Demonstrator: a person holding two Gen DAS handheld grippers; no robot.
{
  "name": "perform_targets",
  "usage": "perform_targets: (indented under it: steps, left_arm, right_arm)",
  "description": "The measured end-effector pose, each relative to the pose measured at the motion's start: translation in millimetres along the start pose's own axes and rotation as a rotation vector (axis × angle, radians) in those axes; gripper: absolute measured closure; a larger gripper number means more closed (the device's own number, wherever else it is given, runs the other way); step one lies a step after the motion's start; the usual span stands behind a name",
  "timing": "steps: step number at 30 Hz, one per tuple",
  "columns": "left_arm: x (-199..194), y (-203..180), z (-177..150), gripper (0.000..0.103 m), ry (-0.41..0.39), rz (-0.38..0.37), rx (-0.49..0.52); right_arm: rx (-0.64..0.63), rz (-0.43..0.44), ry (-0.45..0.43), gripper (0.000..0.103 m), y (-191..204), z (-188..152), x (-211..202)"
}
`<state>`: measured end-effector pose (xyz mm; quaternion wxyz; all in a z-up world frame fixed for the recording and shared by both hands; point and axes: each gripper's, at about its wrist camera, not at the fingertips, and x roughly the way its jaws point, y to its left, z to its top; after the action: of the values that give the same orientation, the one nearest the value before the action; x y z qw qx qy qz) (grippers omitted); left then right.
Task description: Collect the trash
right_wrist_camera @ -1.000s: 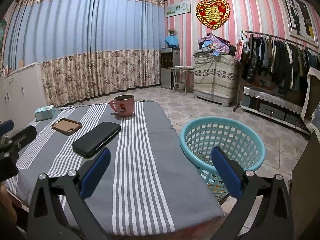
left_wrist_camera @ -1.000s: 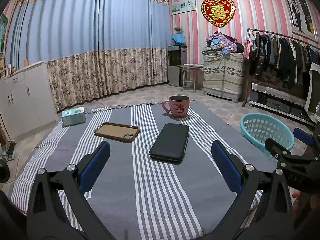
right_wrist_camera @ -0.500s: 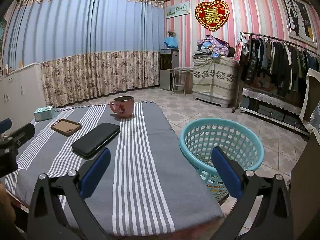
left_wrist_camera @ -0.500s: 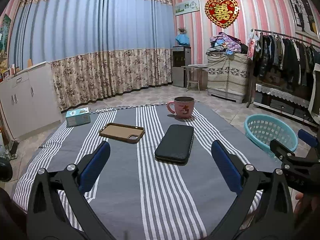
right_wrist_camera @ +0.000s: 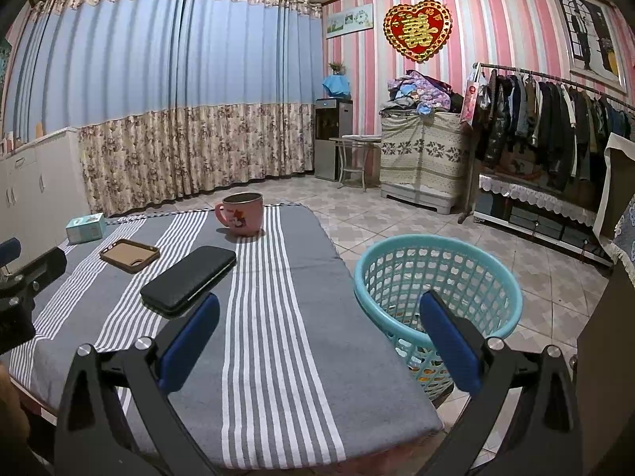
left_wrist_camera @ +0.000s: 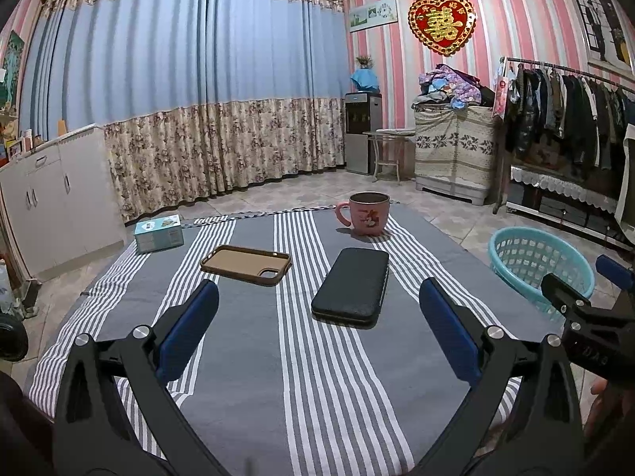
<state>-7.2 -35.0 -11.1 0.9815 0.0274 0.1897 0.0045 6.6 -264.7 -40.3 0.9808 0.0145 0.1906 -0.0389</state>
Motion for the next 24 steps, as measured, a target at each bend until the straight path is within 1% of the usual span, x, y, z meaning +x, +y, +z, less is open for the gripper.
perform_targets:
  steps: [8, 24]
  left_arm:
    - [-2.2, -0.7, 0.5, 0.005, -0.013, 0.004, 0.004]
    - [-2.5, -0.1, 0.4, 0.005, -0.013, 0.001, 0.002]
  right_arm:
    - [0.005, 0.006, -0.002, 0.004, 0.5, -1.4, -1.0]
    - [0.015, 0.015, -0.011, 0.004, 1.0, -1.5, -2.1]
